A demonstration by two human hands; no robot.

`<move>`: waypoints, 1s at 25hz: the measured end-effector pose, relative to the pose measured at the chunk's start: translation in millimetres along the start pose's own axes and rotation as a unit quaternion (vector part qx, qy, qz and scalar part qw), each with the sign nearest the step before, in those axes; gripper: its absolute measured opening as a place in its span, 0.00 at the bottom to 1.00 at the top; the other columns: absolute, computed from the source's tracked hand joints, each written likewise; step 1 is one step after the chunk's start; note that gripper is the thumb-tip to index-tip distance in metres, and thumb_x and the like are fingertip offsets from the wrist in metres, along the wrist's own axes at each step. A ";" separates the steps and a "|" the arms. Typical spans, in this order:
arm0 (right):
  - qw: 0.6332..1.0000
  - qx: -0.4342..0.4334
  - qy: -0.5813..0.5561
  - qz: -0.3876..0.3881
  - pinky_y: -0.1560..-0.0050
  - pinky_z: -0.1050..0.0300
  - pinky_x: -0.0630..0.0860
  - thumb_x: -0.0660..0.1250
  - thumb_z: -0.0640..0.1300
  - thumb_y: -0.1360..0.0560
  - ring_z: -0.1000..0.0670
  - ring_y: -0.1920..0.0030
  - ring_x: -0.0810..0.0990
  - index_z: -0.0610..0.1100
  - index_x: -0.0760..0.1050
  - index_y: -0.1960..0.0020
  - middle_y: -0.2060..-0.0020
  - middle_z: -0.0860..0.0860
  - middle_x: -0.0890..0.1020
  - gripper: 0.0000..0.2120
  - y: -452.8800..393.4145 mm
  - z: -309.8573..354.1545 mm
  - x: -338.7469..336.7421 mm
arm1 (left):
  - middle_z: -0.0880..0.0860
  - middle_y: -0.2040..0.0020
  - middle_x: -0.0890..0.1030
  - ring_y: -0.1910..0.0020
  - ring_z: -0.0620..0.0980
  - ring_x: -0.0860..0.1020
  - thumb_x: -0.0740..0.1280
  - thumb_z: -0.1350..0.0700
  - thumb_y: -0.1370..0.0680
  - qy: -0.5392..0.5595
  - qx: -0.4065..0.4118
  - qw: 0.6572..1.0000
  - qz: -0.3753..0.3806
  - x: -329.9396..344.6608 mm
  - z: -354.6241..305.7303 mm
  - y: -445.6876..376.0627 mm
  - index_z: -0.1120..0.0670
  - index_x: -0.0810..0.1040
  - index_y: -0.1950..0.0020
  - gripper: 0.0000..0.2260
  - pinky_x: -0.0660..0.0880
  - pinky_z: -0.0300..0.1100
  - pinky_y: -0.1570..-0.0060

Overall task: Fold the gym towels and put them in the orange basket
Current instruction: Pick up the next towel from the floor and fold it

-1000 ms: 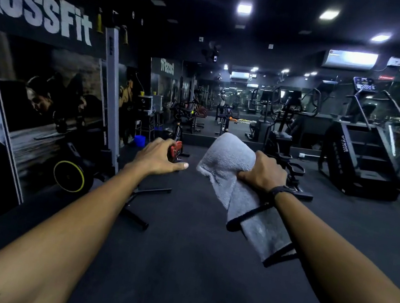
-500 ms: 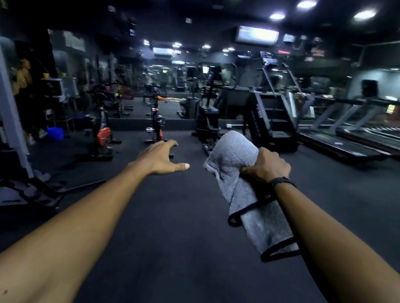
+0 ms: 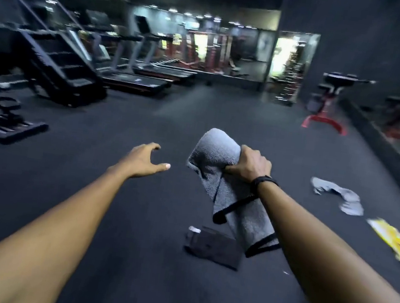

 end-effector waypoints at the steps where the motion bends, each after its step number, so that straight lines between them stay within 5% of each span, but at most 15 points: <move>1: 1.000 0.027 0.002 -0.005 0.55 0.52 0.67 0.71 0.57 0.33 0.39 0.45 0.78 0.45 0.70 0.46 0.46 0.43 0.78 0.23 9.3 -38.4 -8.9 | 0.55 0.31 0.72 0.32 0.54 0.70 0.71 0.39 0.29 0.013 0.023 1.000 0.008 19.3 -30.9 -4.3 0.51 0.68 0.28 0.33 0.67 0.48 0.35; 8: 0.977 0.203 -0.002 -0.070 0.56 0.53 0.67 0.72 0.57 0.36 0.40 0.44 0.77 0.46 0.73 0.46 0.46 0.43 0.80 0.24 87.3 -300.1 -95.7 | 0.54 0.33 0.74 0.34 0.52 0.72 0.72 0.39 0.29 0.062 0.150 0.982 0.097 166.3 -254.1 -10.9 0.52 0.70 0.30 0.32 0.69 0.47 0.34; 16: 0.947 0.310 0.017 -0.081 0.54 0.53 0.69 0.74 0.56 0.36 0.40 0.42 0.78 0.46 0.73 0.42 0.43 0.43 0.80 0.27 158.3 -530.7 -140.7 | 0.53 0.37 0.77 0.38 0.52 0.75 0.73 0.42 0.29 0.086 0.227 0.947 0.211 360.7 -468.7 10.0 0.54 0.73 0.33 0.29 0.71 0.43 0.40; 25: 0.925 0.379 0.028 -0.004 0.56 0.52 0.67 0.75 0.59 0.36 0.40 0.42 0.77 0.46 0.72 0.41 0.43 0.43 0.79 0.29 163.2 -681.1 -82.4 | 0.55 0.33 0.75 0.36 0.52 0.74 0.72 0.42 0.29 0.058 0.263 0.913 0.306 517.7 -550.2 -8.4 0.57 0.70 0.30 0.32 0.71 0.46 0.39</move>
Point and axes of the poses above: each hand's wrist, its own y-axis away from the middle knuckle, its own x-axis out of the palm, z = x × y, the point moved 9 cm from there along -y, towards the middle knuckle
